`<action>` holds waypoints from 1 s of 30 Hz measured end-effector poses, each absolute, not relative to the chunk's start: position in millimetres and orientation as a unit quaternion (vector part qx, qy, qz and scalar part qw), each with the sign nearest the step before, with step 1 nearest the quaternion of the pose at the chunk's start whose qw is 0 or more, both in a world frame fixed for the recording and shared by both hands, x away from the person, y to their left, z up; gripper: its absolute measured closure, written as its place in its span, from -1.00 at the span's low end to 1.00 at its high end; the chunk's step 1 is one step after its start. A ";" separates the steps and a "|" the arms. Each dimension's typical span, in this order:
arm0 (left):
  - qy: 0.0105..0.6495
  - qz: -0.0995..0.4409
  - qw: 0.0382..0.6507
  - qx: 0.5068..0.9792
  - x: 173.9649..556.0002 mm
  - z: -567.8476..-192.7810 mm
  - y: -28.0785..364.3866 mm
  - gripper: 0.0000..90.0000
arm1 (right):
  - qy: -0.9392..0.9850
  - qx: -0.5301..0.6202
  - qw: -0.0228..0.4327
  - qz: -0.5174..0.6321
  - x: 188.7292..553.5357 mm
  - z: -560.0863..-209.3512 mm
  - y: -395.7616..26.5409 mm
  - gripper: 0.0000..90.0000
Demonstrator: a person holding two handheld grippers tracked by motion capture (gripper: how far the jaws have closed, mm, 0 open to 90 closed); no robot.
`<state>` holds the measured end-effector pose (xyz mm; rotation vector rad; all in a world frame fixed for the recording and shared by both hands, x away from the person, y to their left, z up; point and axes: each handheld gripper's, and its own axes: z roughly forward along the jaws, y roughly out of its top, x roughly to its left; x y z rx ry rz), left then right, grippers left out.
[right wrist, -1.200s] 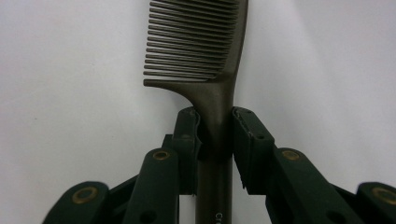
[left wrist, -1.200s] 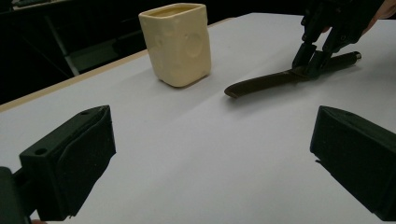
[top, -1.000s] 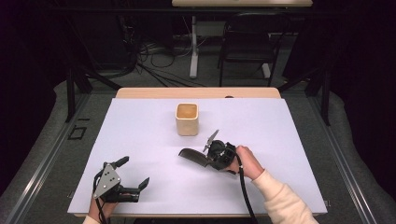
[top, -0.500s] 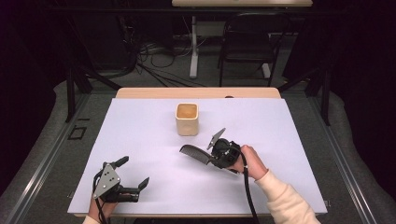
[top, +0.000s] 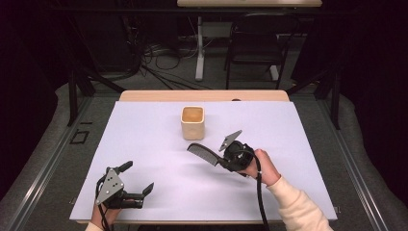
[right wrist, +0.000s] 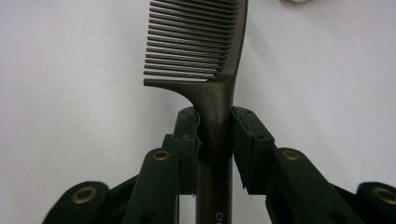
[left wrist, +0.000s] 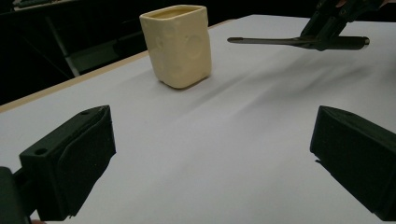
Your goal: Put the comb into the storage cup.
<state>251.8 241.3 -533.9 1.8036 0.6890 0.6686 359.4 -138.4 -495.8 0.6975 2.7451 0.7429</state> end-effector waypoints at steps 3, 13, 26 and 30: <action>0.288 0.279 0.522 0.753 251.9 -533.9 241.5 -1.00 | 0.930 0.236 0.111 0.257 359.1 -494.6 -140.6 0.60; 0.290 0.279 0.525 0.750 251.7 -533.8 241.8 -1.00 | 0.921 0.237 0.120 0.285 355.2 -488.7 -146.1 0.60; 0.289 0.278 0.525 0.751 252.3 -533.8 242.2 -1.00 | 0.913 0.239 0.133 0.303 351.6 -480.9 -148.8 0.60; 0.289 0.277 0.524 0.751 252.4 -533.8 241.7 -1.00 | 0.910 0.240 0.140 0.309 351.2 -479.4 -149.9 0.60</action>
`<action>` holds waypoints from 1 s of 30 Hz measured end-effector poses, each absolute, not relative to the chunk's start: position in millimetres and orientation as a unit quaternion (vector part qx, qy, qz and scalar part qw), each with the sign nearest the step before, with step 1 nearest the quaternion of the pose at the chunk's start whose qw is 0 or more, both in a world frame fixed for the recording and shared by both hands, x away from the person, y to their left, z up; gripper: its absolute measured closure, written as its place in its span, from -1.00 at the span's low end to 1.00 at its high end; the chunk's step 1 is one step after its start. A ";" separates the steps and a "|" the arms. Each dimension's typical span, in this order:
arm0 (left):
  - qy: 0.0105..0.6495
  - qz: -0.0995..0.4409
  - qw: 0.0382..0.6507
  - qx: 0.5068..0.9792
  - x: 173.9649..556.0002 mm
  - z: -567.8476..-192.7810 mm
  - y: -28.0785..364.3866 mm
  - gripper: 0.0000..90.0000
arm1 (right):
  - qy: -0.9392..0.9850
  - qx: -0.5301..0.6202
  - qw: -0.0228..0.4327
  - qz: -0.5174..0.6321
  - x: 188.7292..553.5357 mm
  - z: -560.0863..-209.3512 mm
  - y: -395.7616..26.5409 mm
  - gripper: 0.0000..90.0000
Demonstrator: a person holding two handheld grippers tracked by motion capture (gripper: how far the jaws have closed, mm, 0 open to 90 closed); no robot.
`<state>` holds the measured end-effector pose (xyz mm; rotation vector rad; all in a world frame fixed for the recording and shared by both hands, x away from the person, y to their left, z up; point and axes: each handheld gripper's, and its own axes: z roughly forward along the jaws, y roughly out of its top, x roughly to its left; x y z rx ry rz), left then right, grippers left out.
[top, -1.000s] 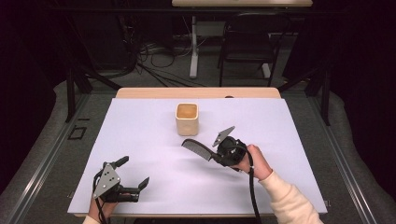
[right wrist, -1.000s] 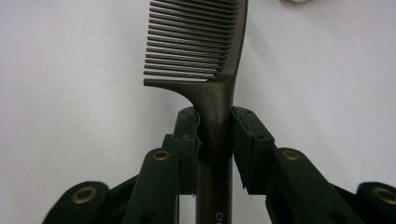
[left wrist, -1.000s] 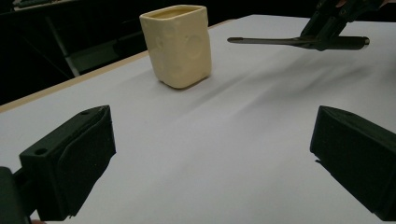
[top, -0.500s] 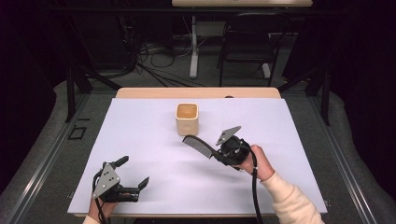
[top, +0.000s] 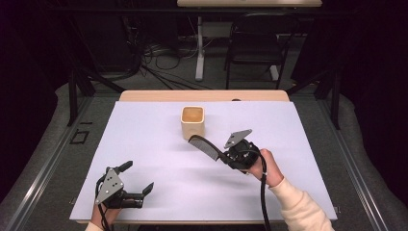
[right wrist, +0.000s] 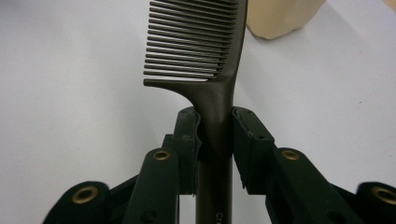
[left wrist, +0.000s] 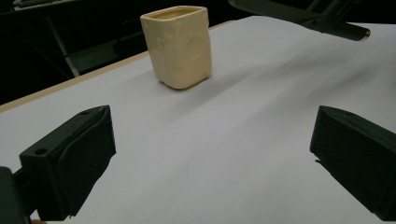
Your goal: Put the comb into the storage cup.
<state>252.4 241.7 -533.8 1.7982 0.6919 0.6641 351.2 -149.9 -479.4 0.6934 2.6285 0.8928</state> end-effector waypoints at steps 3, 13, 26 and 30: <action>0.290 0.277 0.524 0.751 252.5 -533.8 241.8 -1.00 | 0.905 0.243 0.144 0.317 351.6 -478.7 -151.2 0.60; 0.290 0.279 0.524 0.751 252.3 -533.8 241.6 -1.00 | 0.897 0.243 0.155 0.335 350.1 -472.8 -154.0 0.61; 0.289 0.278 0.524 0.752 252.5 -534.0 241.5 -1.00 | 0.885 0.245 0.169 0.359 350.3 -469.7 -156.9 0.61; 0.289 0.279 0.523 0.751 252.1 -533.8 241.8 -1.00 | 0.881 0.245 0.176 0.364 349.7 -468.8 -157.1 0.61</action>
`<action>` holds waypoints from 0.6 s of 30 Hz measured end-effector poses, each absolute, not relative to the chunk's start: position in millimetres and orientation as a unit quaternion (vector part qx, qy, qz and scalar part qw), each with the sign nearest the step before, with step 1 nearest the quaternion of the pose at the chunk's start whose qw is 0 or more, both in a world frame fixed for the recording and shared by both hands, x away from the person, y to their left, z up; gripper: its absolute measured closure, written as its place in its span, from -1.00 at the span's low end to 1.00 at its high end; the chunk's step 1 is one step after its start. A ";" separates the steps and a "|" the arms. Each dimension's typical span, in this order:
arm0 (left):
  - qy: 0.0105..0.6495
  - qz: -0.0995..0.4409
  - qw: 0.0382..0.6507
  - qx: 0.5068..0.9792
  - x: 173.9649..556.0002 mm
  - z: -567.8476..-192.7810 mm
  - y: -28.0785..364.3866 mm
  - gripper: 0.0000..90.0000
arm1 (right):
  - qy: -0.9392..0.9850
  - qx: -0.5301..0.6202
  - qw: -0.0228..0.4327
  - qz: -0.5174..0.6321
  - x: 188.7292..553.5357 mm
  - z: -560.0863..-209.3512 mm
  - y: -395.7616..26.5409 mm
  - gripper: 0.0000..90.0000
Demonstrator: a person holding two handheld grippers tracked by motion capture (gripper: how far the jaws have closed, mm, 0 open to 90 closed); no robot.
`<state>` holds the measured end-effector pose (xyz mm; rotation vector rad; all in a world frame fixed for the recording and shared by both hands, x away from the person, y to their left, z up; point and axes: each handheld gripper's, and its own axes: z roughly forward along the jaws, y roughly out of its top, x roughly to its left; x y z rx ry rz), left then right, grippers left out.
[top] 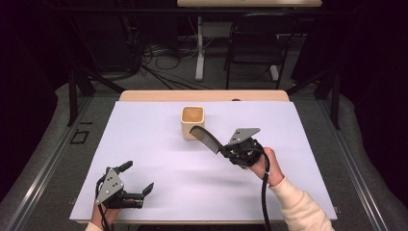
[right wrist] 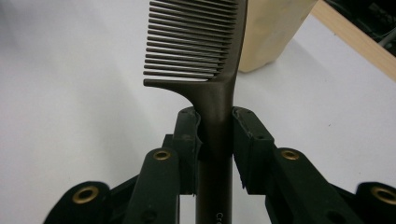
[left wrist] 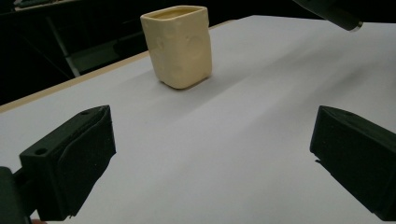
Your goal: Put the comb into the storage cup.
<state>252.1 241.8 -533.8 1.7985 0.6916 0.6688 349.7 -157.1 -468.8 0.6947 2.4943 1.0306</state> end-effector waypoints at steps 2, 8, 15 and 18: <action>0.289 0.279 0.524 0.751 252.4 -533.9 241.5 -1.00 | 0.877 0.248 0.179 0.371 348.7 -467.8 -157.3 0.61; 0.288 0.279 0.523 0.752 252.0 -534.3 241.1 -1.00 | 0.872 0.244 0.185 0.381 349.3 -467.1 -157.9 0.61; 0.288 0.281 0.523 0.752 252.3 -534.1 241.5 -1.00 | 0.867 0.250 0.190 0.387 350.6 -464.9 -157.2 0.61; 0.287 0.282 0.523 0.751 252.0 -533.8 241.2 -1.00 | 0.863 0.251 0.193 0.392 351.5 -463.3 -156.2 0.61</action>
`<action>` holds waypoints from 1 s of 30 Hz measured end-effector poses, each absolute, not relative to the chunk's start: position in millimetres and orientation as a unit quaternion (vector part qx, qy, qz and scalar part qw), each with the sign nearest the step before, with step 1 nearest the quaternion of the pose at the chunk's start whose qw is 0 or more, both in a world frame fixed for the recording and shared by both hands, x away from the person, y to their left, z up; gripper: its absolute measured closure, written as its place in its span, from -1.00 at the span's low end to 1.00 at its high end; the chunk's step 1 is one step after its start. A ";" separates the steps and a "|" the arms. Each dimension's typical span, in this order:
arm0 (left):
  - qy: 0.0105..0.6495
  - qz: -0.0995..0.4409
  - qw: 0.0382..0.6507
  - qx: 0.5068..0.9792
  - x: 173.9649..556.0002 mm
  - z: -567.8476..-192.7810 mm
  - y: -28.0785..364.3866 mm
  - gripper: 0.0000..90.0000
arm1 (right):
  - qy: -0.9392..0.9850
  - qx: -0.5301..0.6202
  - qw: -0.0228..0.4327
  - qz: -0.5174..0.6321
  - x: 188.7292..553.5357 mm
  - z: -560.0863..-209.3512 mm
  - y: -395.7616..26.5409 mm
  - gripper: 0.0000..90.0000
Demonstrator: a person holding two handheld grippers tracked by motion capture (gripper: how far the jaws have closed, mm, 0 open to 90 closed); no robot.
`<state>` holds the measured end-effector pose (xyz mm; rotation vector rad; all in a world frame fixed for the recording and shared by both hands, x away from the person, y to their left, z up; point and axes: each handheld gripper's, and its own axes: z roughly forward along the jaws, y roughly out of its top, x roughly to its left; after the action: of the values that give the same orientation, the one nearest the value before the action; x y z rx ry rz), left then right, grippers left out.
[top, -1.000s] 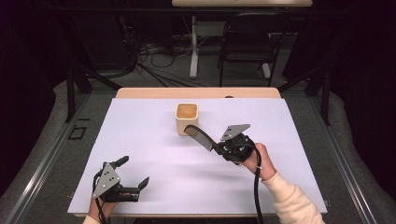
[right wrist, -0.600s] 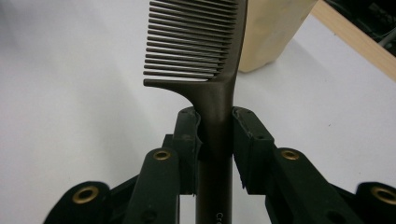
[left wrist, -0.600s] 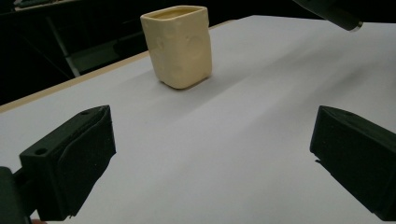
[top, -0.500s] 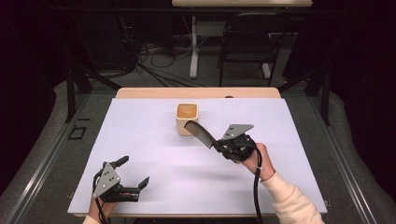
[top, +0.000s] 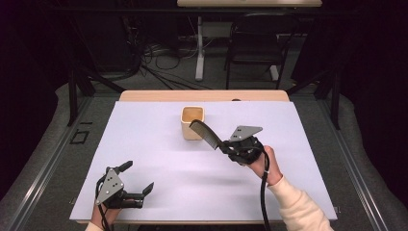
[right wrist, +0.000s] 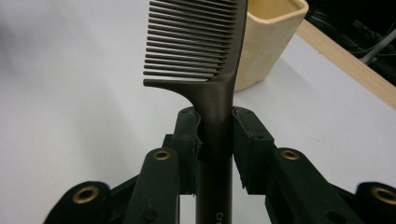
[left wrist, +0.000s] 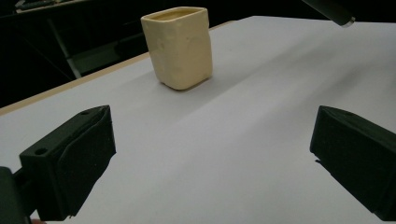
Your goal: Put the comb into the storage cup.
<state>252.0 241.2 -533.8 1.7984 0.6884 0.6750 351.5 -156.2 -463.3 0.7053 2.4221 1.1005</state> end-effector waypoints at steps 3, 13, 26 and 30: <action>0.288 0.281 0.523 0.751 252.2 -534.0 240.6 -1.00 | 0.859 0.252 0.199 0.398 351.6 -461.2 -156.5 0.61; 0.288 0.281 0.523 0.751 252.5 -534.2 241.0 -1.00 | 0.853 0.263 0.209 0.401 357.2 -461.7 -159.0 0.61; 0.288 0.281 0.523 0.751 252.5 -534.1 241.9 -1.00 | 0.847 0.271 0.217 0.402 363.2 -465.7 -158.2 0.61; 0.289 0.282 0.523 0.751 252.2 -534.0 242.0 -1.00 | 0.848 0.270 0.220 0.399 366.4 -465.7 -157.7 0.61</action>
<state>252.2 242.0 -534.0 1.7970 0.6909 0.6755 366.4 -157.7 -465.7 0.7480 2.3447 1.1047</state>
